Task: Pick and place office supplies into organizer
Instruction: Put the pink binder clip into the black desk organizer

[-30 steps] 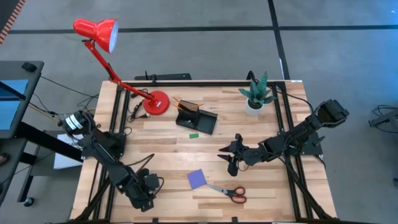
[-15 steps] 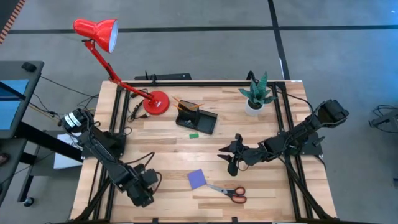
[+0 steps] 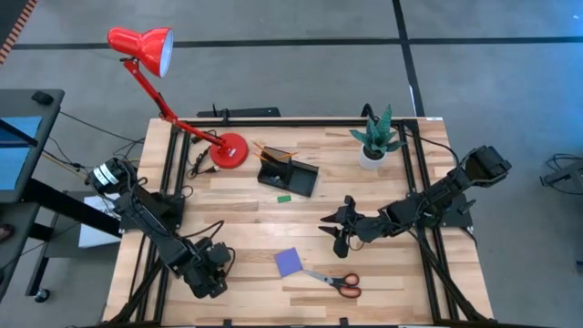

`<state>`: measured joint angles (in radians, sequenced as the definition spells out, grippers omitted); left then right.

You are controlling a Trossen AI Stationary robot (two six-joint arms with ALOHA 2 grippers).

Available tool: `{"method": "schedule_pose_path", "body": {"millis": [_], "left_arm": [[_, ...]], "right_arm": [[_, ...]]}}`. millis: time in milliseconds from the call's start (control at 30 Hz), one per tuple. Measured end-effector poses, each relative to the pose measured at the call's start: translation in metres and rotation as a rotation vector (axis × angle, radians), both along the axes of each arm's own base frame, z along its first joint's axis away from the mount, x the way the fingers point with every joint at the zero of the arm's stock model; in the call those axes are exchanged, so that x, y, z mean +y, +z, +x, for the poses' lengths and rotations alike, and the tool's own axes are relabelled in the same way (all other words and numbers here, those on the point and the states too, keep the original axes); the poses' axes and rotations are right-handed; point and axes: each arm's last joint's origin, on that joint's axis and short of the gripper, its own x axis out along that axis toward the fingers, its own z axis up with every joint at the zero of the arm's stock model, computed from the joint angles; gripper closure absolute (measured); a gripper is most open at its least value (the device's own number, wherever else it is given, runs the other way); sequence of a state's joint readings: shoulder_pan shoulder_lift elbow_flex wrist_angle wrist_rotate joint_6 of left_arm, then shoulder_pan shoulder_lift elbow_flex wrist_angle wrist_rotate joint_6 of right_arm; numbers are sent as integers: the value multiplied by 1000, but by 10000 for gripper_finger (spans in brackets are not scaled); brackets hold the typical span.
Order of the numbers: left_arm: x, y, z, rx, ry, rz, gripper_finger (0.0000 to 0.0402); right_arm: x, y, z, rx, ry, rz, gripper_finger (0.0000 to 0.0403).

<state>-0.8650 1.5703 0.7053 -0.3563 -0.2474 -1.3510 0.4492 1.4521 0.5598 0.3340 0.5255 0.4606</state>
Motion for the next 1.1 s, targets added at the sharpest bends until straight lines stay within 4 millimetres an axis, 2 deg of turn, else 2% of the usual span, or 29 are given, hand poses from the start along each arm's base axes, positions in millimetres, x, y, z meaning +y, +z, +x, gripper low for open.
{"method": "schedule_pose_path", "body": {"millis": [1100], "left_arm": [[2,-4,6,56,147,-103,253]], "right_arm": [[0,0,0,0,-2,-1,291]]}}
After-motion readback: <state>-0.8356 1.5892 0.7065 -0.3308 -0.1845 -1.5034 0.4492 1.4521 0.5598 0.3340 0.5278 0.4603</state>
